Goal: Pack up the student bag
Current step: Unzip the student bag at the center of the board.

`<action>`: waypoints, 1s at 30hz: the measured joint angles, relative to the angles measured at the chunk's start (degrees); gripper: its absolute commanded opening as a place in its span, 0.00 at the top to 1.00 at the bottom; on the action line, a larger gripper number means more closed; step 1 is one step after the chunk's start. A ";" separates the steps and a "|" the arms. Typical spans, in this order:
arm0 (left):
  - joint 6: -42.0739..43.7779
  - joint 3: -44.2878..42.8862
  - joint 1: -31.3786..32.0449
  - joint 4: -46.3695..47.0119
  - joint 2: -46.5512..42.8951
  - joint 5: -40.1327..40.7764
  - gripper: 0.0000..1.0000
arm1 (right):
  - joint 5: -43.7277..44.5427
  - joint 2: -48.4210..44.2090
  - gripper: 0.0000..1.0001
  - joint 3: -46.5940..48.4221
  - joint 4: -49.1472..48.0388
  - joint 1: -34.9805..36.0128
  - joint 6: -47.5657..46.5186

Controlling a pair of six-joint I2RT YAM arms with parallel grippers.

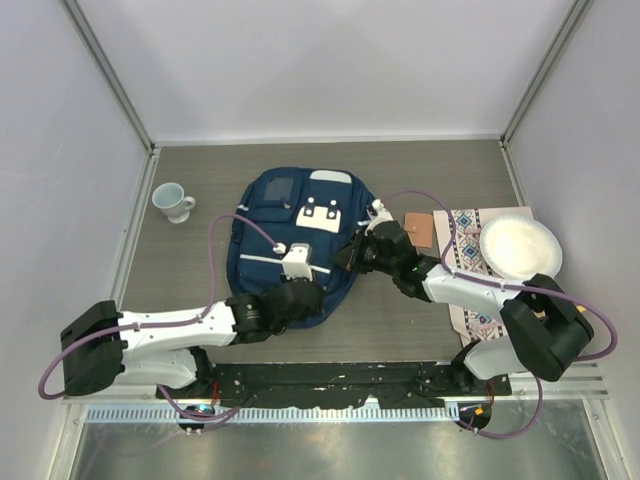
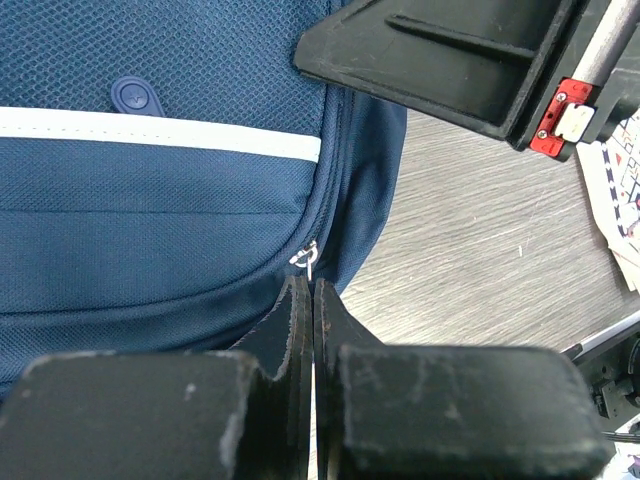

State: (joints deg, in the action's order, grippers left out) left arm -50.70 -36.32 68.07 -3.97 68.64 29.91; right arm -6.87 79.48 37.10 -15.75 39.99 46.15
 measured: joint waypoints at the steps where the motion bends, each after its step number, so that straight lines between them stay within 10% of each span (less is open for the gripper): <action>1: 0.00 0.28 0.00 0.07 -0.37 0.02 1.00 | 0.28 0.20 0.99 0.42 0.70 0.00 -0.22; 24: -12.52 1.25 -2.71 -21.14 -10.78 14.03 1.00 | -6.10 8.81 0.99 16.20 13.77 -5.57 -8.59; 27: -11.82 -0.17 -2.84 -21.16 -8.37 14.16 1.00 | -6.78 9.94 0.73 17.11 13.62 -6.27 -9.05; 28: -11.56 -0.68 -2.84 -20.85 -7.37 13.90 1.00 | -6.99 9.94 0.48 17.11 13.62 -6.54 -9.14; 30: -9.86 -1.09 -2.86 -19.76 -5.38 13.00 1.00 | -5.55 9.77 0.38 16.87 12.37 -7.30 -9.38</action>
State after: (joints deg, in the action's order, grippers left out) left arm -60.55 -37.41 65.21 -23.73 63.26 42.92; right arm -12.43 89.25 53.98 -3.38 32.69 36.77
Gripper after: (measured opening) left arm 0.009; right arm 0.412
